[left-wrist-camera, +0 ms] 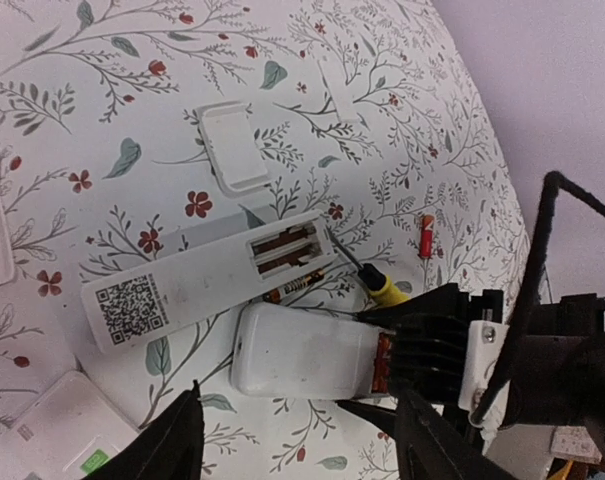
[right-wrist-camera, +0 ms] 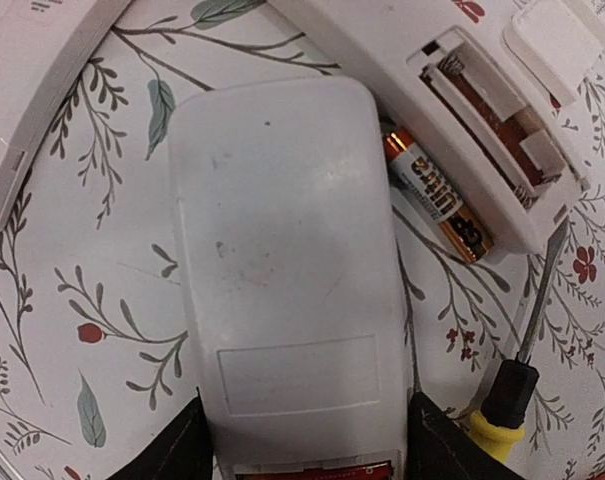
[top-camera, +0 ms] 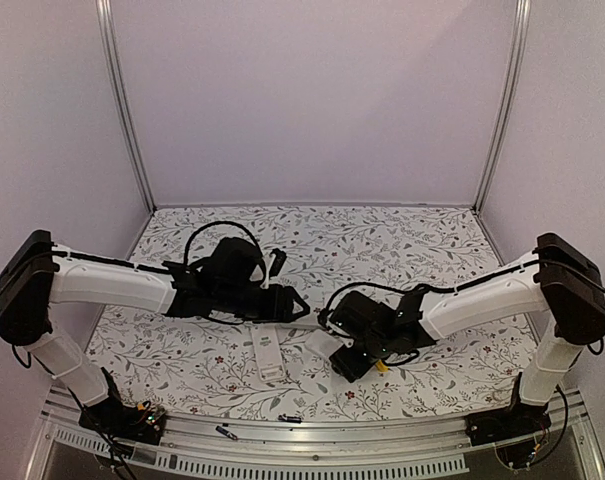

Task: Unload the batteries from the remote control
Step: Pick up the remote control without the battery cover from the center of the board, then pass from the right arm to the left

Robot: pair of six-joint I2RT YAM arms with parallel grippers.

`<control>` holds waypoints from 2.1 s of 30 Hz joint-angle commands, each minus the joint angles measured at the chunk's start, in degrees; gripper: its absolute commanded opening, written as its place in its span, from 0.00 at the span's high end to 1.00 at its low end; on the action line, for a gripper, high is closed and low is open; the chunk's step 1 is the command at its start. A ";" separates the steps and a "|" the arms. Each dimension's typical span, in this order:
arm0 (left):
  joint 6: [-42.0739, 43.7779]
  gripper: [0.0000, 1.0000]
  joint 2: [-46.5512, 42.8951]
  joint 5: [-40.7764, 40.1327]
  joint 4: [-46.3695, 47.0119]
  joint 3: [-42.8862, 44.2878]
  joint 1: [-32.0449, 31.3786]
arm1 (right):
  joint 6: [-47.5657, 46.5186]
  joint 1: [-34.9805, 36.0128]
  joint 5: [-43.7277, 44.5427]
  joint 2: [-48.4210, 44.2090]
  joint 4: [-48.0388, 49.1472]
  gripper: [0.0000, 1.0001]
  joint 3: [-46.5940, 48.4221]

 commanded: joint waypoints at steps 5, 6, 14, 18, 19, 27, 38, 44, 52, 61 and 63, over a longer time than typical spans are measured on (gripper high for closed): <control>-0.10 0.35 -0.22 0.87 0.32 -0.36 1.74 | -0.56 0.86 2.83 1.36 1.68 0.52 -0.69; -0.02 0.35 -0.14 1.12 0.28 -0.23 1.99 | -0.61 0.86 2.58 0.48 2.85 0.54 -1.30; -1.83 0.35 -1.79 1.99 2.75 -1.13 2.94 | -0.58 0.82 0.64 -6.83 9.03 0.61 -3.81; -4.94 0.34 -3.04 3.71 6.97 -4.21 3.32 | 0.17 0.61 0.60 -10.36 11.62 0.63 -4.03; -5.37 0.34 -3.23 3.87 7.72 -4.62 3.32 | 0.44 0.61 0.50 -11.18 12.39 0.63 -4.07; -7.21 0.30 -3.33 7.88 11.81 -6.38 3.31 | 1.31 0.51 0.27 -12.84 15.71 0.63 -3.85; -10.81 0.45 -1.91 11.22 17.95 -7.85 3.39 | 1.00 0.53 0.83 -12.48 17.03 0.63 -3.61; -12.94 0.53 -1.73 12.36 21.82 -9.16 4.13 | 0.91 0.57 -0.10 -13.17 18.12 0.63 -4.57; -14.82 0.64 -1.45 13.21 24.71 -10.30 4.66 | 0.57 0.60 -0.91 -13.57 18.57 0.63 -5.12; -15.90 0.84 -1.79 13.65 25.69 -11.13 5.40 | 0.40 0.60 -0.21 -14.43 18.57 0.57 -5.90; -16.00 0.88 -1.93 14.13 26.12 -11.23 5.63 | 0.73 0.64 0.10 -14.85 18.57 0.48 -6.08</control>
